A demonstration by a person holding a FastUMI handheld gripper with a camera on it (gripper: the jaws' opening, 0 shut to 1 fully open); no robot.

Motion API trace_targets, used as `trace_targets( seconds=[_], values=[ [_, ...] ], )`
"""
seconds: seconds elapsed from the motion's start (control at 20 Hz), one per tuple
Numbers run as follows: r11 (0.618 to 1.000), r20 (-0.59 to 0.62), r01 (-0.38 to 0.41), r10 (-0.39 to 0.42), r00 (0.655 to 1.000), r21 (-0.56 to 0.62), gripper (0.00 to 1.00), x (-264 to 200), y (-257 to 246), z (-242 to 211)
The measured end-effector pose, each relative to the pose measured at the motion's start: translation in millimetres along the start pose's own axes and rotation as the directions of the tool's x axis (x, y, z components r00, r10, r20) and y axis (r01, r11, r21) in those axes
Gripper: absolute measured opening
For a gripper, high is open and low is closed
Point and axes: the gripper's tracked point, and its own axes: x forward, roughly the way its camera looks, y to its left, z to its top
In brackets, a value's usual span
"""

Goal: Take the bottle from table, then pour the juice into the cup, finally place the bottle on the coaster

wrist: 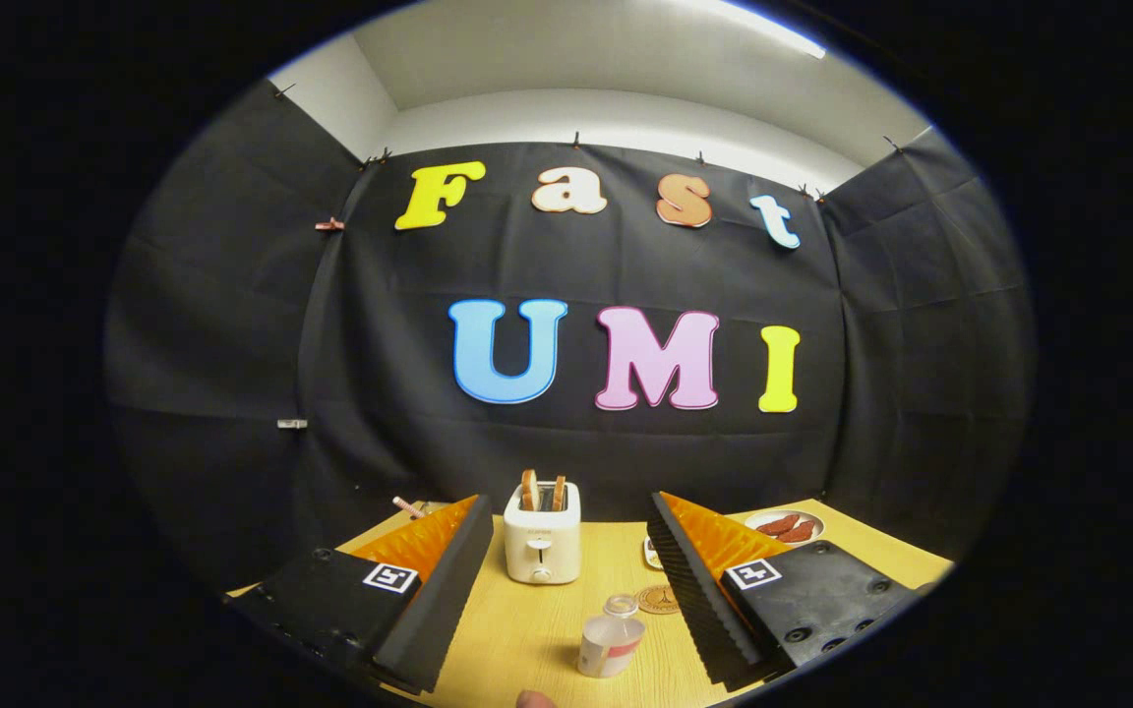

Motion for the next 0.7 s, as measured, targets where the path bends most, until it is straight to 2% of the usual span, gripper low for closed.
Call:
trace_targets(
  seconds=[0.3,0.7],
  values=[
    [0.997,-0.021,0.051,-0.050,0.999,0.054,0.97,-13,4,-58],
    [0.989,-0.129,0.151,-0.149,0.980,0.004,0.97,-3,-35,-155]
  ],
)
